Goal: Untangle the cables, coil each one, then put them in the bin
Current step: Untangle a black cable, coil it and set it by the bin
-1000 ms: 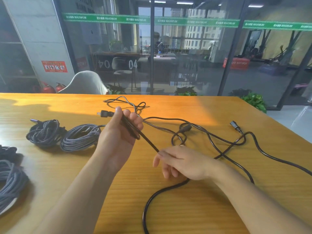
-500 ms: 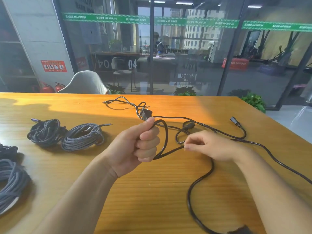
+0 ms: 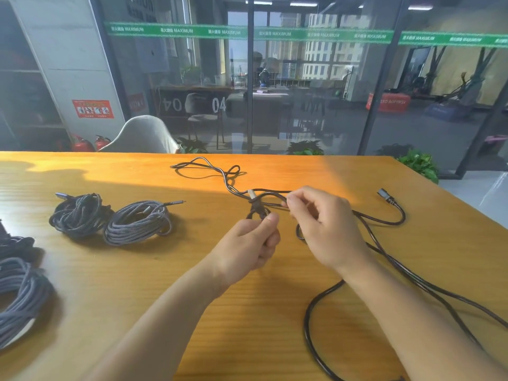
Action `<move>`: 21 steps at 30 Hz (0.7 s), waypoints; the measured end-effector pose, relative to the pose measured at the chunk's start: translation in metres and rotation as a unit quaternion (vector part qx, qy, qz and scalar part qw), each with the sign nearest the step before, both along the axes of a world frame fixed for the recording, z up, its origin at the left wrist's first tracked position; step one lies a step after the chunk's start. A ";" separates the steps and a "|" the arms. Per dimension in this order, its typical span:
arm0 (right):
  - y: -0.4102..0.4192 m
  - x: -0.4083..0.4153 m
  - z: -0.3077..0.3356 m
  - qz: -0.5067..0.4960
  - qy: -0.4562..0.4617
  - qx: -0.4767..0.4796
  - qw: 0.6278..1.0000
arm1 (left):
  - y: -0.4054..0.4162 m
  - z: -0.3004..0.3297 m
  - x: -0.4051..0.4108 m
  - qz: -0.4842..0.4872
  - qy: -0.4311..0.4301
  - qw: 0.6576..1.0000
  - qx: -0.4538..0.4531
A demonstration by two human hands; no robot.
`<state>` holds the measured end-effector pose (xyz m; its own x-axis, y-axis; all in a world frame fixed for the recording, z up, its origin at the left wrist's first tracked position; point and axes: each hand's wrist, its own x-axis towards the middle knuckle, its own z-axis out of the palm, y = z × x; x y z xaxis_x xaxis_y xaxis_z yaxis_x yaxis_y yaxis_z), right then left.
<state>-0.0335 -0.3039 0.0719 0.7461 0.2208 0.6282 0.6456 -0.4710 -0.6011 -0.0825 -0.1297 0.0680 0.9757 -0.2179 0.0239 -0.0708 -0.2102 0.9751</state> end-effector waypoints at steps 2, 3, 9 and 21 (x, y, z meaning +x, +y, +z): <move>0.006 -0.005 -0.001 0.055 0.060 0.011 0.997 | 0.000 -0.003 0.004 0.038 -0.008 0.999 -0.025; 0.008 -0.006 -0.003 0.069 0.080 0.011 0.994 | 0.000 -0.003 0.005 0.051 -0.011 0.998 -0.041; 0.011 -0.013 -0.004 0.077 0.092 0.003 0.993 | -0.002 -0.002 0.005 0.096 -0.033 0.990 -0.101; -0.004 -0.011 0.005 0.030 0.032 -0.214 0.976 | 0.012 -0.001 0.014 0.249 -0.110 0.956 -0.112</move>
